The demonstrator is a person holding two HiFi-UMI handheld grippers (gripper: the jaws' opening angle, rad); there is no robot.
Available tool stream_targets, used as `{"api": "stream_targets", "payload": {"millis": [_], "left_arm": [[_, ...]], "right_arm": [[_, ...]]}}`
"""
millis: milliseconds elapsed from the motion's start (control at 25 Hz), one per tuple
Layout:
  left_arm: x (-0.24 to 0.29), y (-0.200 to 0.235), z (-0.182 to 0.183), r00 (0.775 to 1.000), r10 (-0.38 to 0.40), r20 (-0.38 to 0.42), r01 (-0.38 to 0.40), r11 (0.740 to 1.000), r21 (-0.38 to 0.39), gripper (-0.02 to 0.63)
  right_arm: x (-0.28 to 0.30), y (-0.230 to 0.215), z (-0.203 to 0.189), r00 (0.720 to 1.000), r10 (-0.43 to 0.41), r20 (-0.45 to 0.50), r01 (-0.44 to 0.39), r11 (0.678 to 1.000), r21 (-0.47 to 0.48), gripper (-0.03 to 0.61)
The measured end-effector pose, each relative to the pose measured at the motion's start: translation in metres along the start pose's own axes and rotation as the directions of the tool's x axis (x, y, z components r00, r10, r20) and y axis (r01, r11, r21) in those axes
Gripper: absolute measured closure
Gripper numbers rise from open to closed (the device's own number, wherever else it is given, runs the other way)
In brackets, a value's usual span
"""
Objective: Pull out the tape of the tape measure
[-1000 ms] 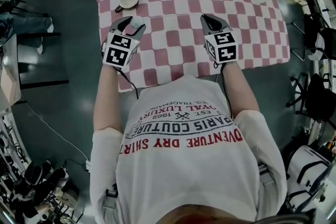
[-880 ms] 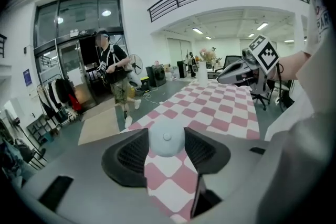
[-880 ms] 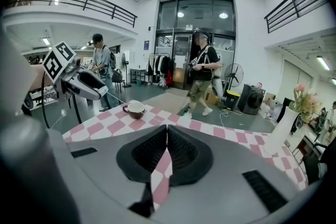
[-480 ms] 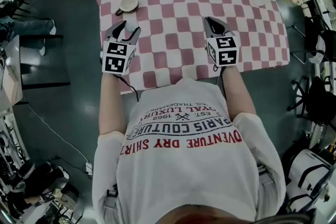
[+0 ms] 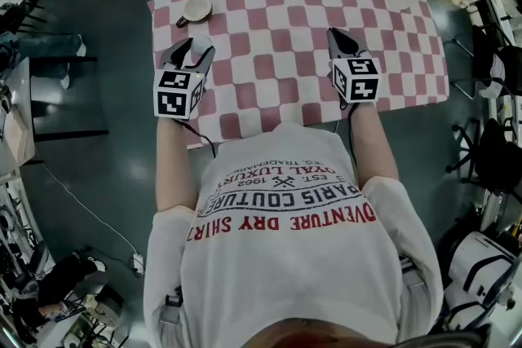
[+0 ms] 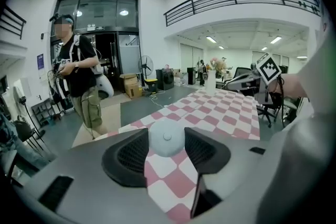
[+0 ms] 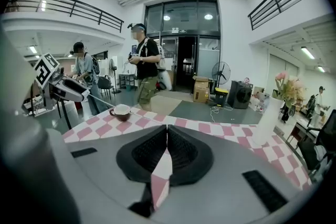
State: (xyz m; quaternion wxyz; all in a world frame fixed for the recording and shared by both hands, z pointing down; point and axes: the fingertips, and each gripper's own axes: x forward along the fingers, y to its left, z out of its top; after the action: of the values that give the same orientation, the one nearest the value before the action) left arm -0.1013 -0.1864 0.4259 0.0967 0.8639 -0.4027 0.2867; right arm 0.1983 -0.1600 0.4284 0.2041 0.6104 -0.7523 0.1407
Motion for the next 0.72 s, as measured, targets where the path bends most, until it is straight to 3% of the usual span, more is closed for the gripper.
{"api": "stream_targets", "payload": {"millis": [200, 720], "left_arm": [[-0.002, 0.013, -0.004, 0.999, 0.040, 0.001, -0.040, 0.998, -0.051, 0.383], [0.005, 0.013, -0.001, 1.000, 0.003, 0.005, -0.002, 0.996, -0.093, 0.383]], "right_arm": [[-0.005, -0.032, 0.000, 0.997, -0.075, 0.003, 0.075, 0.997, 0.029, 0.548], [0.000, -0.055, 0.000, 0.996, -0.094, 0.008, 0.094, 0.994, 0.056, 0.548]]}}
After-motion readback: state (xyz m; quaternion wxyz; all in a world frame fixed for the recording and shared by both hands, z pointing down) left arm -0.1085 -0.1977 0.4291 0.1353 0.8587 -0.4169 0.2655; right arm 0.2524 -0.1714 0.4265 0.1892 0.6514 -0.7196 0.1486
